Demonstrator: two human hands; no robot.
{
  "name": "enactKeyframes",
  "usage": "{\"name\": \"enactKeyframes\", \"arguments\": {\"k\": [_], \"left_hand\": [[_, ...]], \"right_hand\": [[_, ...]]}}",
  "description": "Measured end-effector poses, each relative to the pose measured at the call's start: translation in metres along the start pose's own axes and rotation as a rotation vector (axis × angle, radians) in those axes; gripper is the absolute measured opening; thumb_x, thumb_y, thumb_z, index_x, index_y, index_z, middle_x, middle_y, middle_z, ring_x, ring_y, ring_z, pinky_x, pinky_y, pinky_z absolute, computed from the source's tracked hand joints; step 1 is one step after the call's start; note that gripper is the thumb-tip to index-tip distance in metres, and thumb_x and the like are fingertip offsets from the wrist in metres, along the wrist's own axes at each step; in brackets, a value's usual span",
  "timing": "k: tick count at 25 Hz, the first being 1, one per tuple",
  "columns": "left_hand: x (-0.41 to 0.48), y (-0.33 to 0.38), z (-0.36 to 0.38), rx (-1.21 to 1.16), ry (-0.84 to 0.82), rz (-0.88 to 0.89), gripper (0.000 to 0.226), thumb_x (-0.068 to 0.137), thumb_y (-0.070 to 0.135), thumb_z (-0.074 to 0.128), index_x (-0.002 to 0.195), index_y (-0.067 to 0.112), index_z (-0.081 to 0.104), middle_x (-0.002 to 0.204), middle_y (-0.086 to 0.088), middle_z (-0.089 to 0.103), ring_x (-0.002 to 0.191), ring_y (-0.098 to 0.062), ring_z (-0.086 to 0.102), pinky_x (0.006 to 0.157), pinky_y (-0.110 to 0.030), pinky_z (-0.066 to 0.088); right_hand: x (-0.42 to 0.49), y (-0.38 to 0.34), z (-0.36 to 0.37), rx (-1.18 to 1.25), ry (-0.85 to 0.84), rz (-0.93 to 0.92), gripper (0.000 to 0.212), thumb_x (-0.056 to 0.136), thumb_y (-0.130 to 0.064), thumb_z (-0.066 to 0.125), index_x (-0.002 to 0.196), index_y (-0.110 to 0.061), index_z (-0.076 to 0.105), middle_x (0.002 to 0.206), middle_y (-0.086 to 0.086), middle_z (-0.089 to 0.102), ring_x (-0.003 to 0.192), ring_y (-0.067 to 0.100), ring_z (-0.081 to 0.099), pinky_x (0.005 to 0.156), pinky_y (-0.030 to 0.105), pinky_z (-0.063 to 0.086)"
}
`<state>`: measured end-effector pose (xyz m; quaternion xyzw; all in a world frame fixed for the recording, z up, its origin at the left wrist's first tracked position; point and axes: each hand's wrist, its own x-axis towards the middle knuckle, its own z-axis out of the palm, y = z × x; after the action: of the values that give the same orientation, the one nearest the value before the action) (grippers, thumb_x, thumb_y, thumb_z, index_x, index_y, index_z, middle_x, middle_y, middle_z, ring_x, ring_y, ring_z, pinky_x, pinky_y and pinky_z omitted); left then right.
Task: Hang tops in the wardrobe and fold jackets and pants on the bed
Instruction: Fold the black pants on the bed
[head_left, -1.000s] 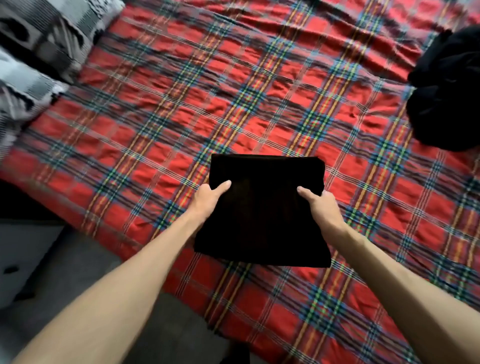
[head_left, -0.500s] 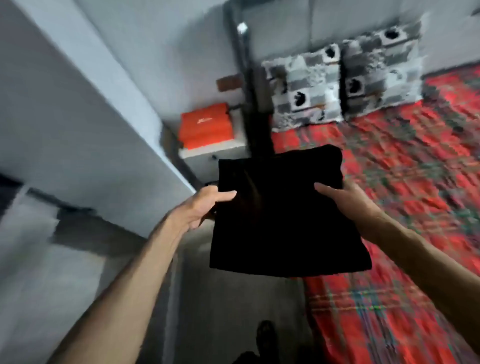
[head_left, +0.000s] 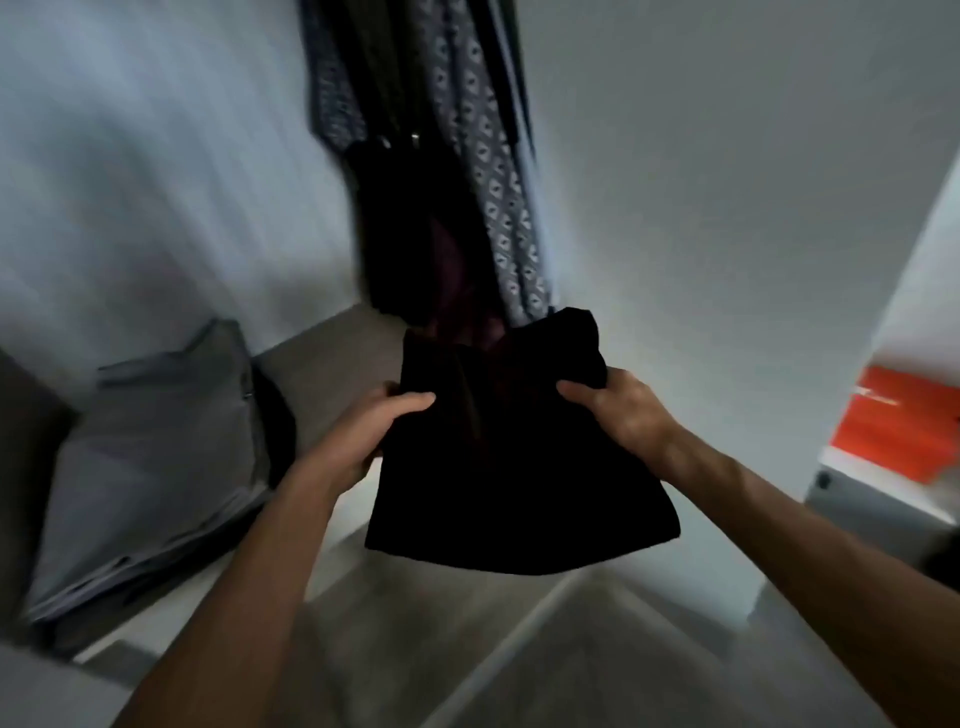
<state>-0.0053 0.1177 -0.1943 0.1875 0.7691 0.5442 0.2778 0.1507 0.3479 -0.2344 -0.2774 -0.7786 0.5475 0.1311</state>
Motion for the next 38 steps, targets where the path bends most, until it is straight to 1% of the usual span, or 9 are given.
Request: {"name": "enactKeyframes", "arguments": {"k": [4,10,14,19,23,27,30,35,38], "left_hand": [[0.025,0.001,-0.067,-0.052,0.224,0.002,0.027,0.088,0.031,0.069,0.104,0.009,0.071,0.093,-0.011,0.076,0.081,-0.024,0.074,0.073,-0.031,0.056],[0.073,-0.015,-0.109,-0.139,0.504,-0.039,0.033,0.091,0.031,0.066,0.109,0.003,0.069,0.103,-0.017,0.073,0.095,-0.032,0.071,0.093,-0.043,0.053],[0.105,-0.016,-0.137,-0.227,0.644,0.005,0.030,0.093,0.023,0.065,0.120,0.012,0.061,0.115,-0.011,0.069,0.102,-0.026,0.067,0.097,-0.038,0.051],[0.199,-0.045,-0.191,-0.040,0.749,0.083,0.073,0.093,0.009,0.063,0.153,0.018,0.021,0.147,0.003,0.039,0.131,-0.011,0.041,0.111,-0.028,0.034],[0.289,-0.042,-0.271,0.103,0.772,0.185,0.060,0.095,0.011,0.058,0.148,0.023,0.032,0.141,0.004,0.046,0.130,-0.013,0.045,0.111,-0.028,0.035],[0.366,-0.079,-0.328,0.203,0.837,-0.058,0.066,0.097,0.022,0.058,0.152,0.022,0.022,0.149,-0.008,0.045,0.132,-0.028,0.047,0.113,-0.036,0.034],[0.396,-0.123,-0.311,0.196,0.822,-0.236,0.066,0.099,0.013,0.052,0.153,0.010,0.016,0.147,-0.020,0.044,0.133,-0.035,0.045,0.106,-0.030,0.033],[0.420,-0.133,-0.323,0.229,0.885,-0.211,0.066,0.100,0.008,0.048,0.155,0.015,0.014,0.142,-0.022,0.050,0.127,-0.038,0.051,0.101,-0.029,0.037],[0.424,-0.120,-0.323,0.565,0.848,-0.282,0.077,0.095,0.014,0.054,0.155,0.009,0.007,0.144,-0.034,0.038,0.128,-0.045,0.044,0.108,-0.040,0.033]], "right_hand": [[0.077,-0.053,0.063,0.052,-0.150,-0.027,0.051,0.079,-0.044,0.062,0.123,-0.017,0.058,0.111,0.009,0.068,0.100,0.029,0.065,0.090,0.038,0.051],[0.186,-0.089,0.112,-0.011,-0.346,-0.075,0.063,0.085,-0.031,0.059,0.142,-0.015,0.037,0.121,0.009,0.058,0.108,0.027,0.058,0.098,0.039,0.047],[0.249,-0.122,0.148,-0.030,-0.404,-0.226,0.071,0.092,-0.020,0.054,0.151,-0.036,0.018,0.119,0.003,0.058,0.103,0.023,0.060,0.093,0.037,0.050],[0.351,-0.134,0.222,-0.117,-0.351,-0.288,0.049,0.092,-0.013,0.053,0.127,-0.042,0.035,0.099,0.005,0.063,0.082,0.024,0.064,0.078,0.042,0.056],[0.454,-0.169,0.287,-0.132,-0.217,-0.311,0.025,0.095,-0.010,0.051,0.110,-0.028,0.042,0.095,0.010,0.061,0.079,0.028,0.061,0.070,0.042,0.050],[0.552,-0.160,0.354,-0.141,-0.289,-0.258,0.017,0.099,-0.013,0.051,0.088,-0.025,0.054,0.092,0.010,0.060,0.086,0.033,0.061,0.070,0.037,0.046],[0.578,-0.100,0.396,-0.156,-0.373,-0.231,0.015,0.096,-0.021,0.058,0.092,-0.035,0.058,0.094,0.007,0.063,0.090,0.033,0.063,0.077,0.043,0.051],[0.596,-0.096,0.407,0.028,-0.361,-0.216,0.050,0.092,-0.007,0.061,0.080,-0.056,0.057,0.100,0.015,0.064,0.083,0.029,0.060,0.068,0.039,0.047],[0.587,-0.110,0.404,-0.414,-0.208,-0.357,0.027,0.088,-0.023,0.064,0.104,-0.045,0.060,0.121,0.016,0.058,0.107,0.034,0.056,0.088,0.044,0.050]]}}
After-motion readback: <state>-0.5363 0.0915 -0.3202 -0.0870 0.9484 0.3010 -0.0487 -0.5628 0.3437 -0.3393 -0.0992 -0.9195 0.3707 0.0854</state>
